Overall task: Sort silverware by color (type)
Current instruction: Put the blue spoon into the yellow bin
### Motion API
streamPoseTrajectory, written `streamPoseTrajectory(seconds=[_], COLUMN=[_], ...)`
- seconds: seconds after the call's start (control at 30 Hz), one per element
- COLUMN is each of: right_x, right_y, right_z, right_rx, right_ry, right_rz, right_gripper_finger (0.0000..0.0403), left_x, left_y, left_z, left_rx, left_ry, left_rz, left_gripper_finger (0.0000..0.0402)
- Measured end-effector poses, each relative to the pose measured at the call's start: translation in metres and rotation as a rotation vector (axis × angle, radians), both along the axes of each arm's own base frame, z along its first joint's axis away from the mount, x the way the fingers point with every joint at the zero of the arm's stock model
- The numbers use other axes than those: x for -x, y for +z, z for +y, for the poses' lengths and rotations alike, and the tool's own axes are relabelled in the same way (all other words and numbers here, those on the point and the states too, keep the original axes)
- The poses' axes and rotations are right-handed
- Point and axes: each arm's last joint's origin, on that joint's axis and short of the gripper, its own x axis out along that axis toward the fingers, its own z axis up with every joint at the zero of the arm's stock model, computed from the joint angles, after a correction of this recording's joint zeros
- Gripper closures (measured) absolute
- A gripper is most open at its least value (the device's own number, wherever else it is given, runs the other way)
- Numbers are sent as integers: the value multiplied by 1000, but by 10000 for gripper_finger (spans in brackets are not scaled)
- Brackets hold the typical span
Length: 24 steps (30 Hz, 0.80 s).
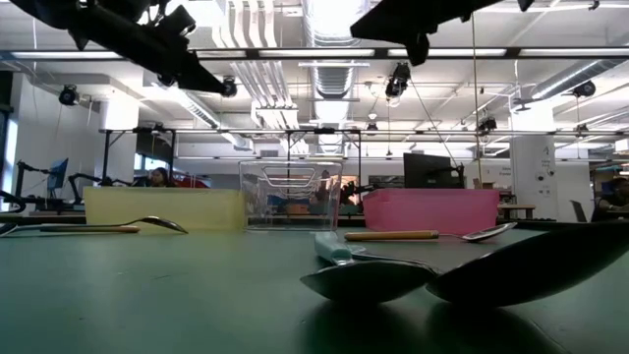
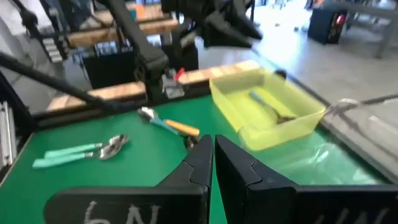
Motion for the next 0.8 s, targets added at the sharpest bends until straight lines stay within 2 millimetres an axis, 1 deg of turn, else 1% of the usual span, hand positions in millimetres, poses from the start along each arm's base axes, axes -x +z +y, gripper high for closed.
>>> streamPoseTrajectory(seconds=[0.43,0.63,0.8], right_x=[-66,-84,-90], right_y=[-6,-12,-22], right_z=[2,3,5], right_rx=[8,9,-25], right_ry=[-3,3,51], right_rz=[515,694,793], right_gripper_finger=[394,394,394], left_x=[-1,-2,-2], left_y=[-2,-1,-2], left_z=[0,0,0], left_rx=[32,35,37], left_ry=[2,-3,-4], left_rz=[-12,-15,-13], left_gripper_finger=[308,308,308])
